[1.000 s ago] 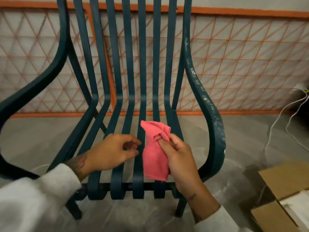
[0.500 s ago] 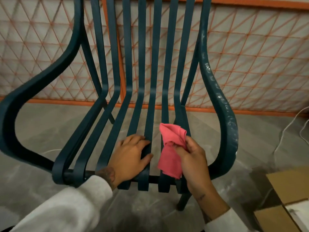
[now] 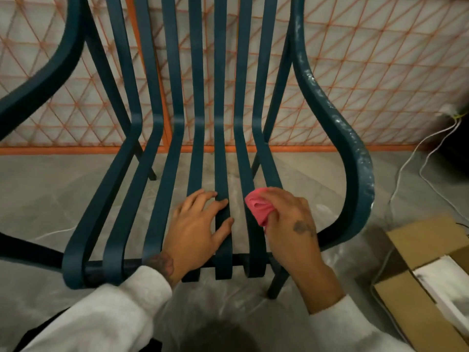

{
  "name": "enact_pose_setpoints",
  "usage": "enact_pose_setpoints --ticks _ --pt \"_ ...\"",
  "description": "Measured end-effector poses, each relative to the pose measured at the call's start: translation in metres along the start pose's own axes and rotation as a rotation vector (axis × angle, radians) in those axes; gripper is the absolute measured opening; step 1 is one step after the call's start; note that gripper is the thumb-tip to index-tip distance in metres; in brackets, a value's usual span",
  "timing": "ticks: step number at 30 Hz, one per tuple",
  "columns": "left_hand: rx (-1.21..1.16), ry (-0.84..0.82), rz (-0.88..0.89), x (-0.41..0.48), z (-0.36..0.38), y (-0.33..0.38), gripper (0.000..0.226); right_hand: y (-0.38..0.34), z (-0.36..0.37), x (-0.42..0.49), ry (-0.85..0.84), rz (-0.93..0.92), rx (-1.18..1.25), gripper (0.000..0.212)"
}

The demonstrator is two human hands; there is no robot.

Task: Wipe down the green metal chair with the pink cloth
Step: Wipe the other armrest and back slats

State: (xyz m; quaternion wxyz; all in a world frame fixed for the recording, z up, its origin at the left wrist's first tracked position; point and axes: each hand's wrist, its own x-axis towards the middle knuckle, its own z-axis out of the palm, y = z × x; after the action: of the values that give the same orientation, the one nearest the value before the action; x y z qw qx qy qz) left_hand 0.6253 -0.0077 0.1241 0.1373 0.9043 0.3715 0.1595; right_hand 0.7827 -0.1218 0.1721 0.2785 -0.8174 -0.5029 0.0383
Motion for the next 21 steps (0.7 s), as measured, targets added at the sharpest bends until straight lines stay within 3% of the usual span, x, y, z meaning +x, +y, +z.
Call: enact_pose_setpoints --ticks 2,8,12,14,18,21 --pt "0.001 0.006 -0.006 0.0 0.001 0.0 0.059 -0.001 0.015 -0.005 -0.035 -0.016 -0.16 0.041" --pt "-0.069 0.005 -0.008 0.0 0.001 0.0 0.067 -0.008 0.017 -0.077 0.02 -0.126 -0.082 0.057" --pt "-0.037 0.003 0.002 -0.003 0.0 0.002 0.07 -0.006 0.021 -0.037 -0.108 -0.096 -0.184 0.026" --pt "-0.023 -0.01 0.0 -0.003 -0.001 0.002 0.072 -0.006 0.03 -0.008 -0.196 -0.063 -0.083 0.028" --pt "-0.012 -0.029 -0.008 -0.003 -0.001 0.002 0.073 -0.007 0.027 -0.002 -0.036 0.006 0.059 0.041" --pt "-0.009 -0.035 -0.017 -0.004 -0.002 0.002 0.072 -0.003 0.031 -0.02 -0.164 0.027 0.007 0.03"
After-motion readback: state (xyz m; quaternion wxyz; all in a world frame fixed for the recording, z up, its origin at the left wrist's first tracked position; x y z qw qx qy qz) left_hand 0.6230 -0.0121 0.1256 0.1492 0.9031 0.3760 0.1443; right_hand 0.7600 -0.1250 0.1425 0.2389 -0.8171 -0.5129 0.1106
